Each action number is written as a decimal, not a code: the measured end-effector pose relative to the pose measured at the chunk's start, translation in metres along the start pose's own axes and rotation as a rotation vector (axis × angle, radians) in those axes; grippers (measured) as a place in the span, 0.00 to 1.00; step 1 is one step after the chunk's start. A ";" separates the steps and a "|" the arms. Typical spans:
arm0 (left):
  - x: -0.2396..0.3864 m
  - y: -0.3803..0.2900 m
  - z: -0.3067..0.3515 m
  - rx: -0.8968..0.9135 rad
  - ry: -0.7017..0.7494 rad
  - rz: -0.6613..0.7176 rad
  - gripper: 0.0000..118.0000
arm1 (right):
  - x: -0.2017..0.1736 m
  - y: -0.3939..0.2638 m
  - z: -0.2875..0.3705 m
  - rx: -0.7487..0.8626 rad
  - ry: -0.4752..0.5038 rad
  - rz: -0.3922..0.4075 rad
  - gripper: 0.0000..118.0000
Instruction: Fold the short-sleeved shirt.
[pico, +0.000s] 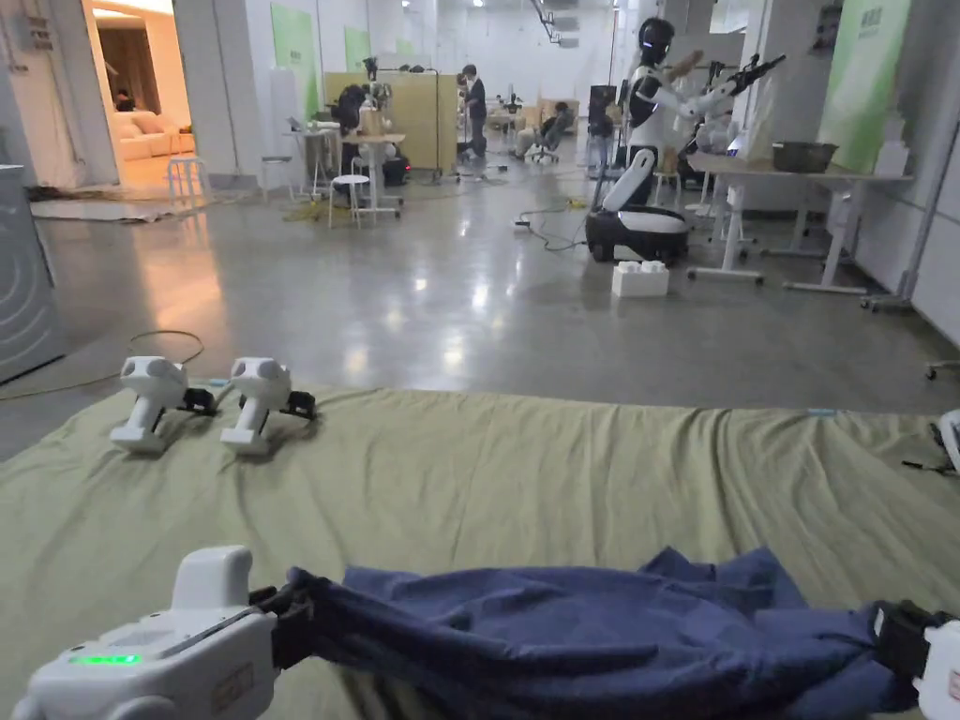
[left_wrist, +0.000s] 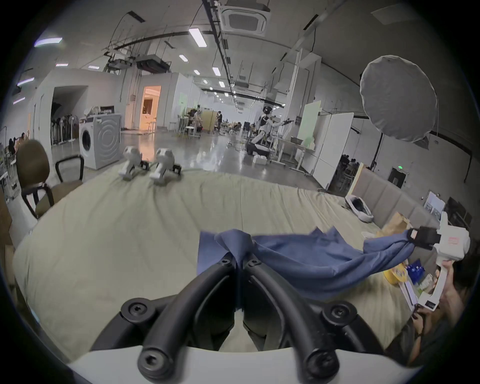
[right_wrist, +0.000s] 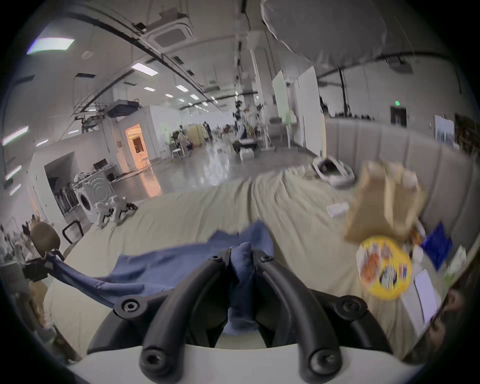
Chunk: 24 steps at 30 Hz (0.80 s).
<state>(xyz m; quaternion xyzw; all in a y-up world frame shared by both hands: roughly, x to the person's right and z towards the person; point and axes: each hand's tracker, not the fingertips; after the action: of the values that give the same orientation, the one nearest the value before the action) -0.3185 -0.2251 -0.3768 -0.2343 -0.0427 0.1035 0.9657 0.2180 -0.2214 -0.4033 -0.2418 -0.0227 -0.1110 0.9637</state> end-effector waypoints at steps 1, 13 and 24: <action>-0.002 -0.012 0.009 -0.024 -0.014 0.012 0.05 | 0.009 -0.015 0.010 -0.019 0.032 -0.013 0.15; -0.050 -0.125 0.066 -0.281 0.000 0.048 0.05 | 0.036 -0.139 0.101 -0.227 -0.032 0.059 0.14; -0.042 -0.159 0.073 -0.369 0.023 0.108 0.05 | 0.063 -0.162 0.088 -0.363 -0.061 -0.092 0.14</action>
<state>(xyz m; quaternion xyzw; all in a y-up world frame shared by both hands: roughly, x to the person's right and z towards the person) -0.3404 -0.3404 -0.2404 -0.4103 -0.0372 0.1432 0.8999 0.2435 -0.3321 -0.2451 -0.4138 -0.0425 -0.1501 0.8969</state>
